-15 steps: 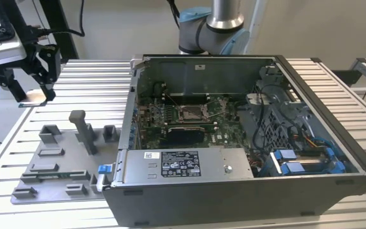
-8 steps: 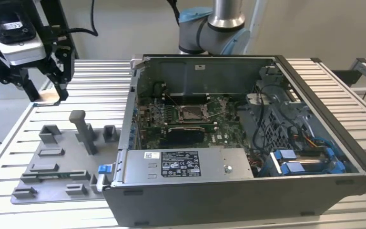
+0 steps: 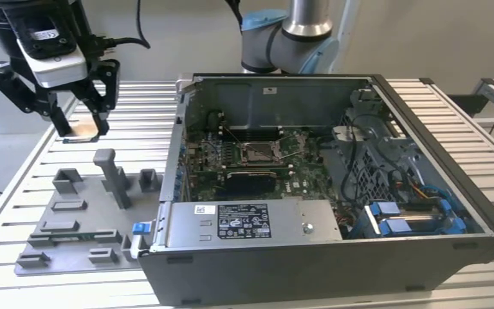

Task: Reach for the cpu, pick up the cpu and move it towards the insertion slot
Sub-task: 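Pick up the cpu and move it towards the insertion slot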

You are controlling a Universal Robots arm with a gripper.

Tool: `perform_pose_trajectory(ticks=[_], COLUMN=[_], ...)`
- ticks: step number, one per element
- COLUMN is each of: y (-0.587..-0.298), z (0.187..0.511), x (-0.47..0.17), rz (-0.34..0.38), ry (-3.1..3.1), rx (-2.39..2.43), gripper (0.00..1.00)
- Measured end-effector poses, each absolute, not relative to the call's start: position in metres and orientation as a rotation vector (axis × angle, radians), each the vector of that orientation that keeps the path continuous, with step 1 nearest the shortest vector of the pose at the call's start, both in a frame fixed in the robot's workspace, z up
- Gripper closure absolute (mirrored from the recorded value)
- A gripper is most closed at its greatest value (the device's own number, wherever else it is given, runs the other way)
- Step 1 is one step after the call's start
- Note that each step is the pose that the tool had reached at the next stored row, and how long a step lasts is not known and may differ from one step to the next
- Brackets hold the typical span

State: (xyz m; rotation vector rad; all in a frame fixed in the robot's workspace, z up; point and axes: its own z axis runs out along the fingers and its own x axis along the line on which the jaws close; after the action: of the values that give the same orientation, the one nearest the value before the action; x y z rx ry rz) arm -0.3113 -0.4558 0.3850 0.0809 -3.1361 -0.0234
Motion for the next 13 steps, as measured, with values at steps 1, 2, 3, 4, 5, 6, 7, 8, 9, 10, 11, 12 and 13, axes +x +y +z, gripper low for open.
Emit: perform_pose_trajectory(ticks=[1,2,3,4,5,6,7,8,9,10,11,12,13], y=[-0.456,-0.456,-0.456,-0.456,-0.456,-0.456,-0.456,-0.456,-0.456,-0.456,-0.456,-0.456,-0.456], z=[0.385,0.385,0.385,0.385,0.385,0.385,0.385,0.385,0.385,0.385,0.385,0.385,0.385], x=[-0.308,-0.305,-0.302,-0.298,-0.294,-0.289,-0.286,-0.282,-0.278,-0.275,-0.271,-0.267,-0.264], rz=[-0.023,-0.023,-0.023,-0.023,-0.023,-0.023,-0.023,-0.023,-0.023,-0.023,-0.023,-0.023,-0.023], ry=[-3.136,-3.136,-3.136,-3.136,-3.136,-3.136,-3.136,-3.136,-3.136,-3.136,-3.136,-3.136,-3.136], rx=[0.081,0.081,0.081,0.081,0.081,0.081,0.081,0.081,0.081,0.081,0.081,0.081,0.081], gripper=[1.0,1.0,1.0,1.0,1.0,1.0,1.0,1.0,1.0,1.0,1.0,1.0,1.0])
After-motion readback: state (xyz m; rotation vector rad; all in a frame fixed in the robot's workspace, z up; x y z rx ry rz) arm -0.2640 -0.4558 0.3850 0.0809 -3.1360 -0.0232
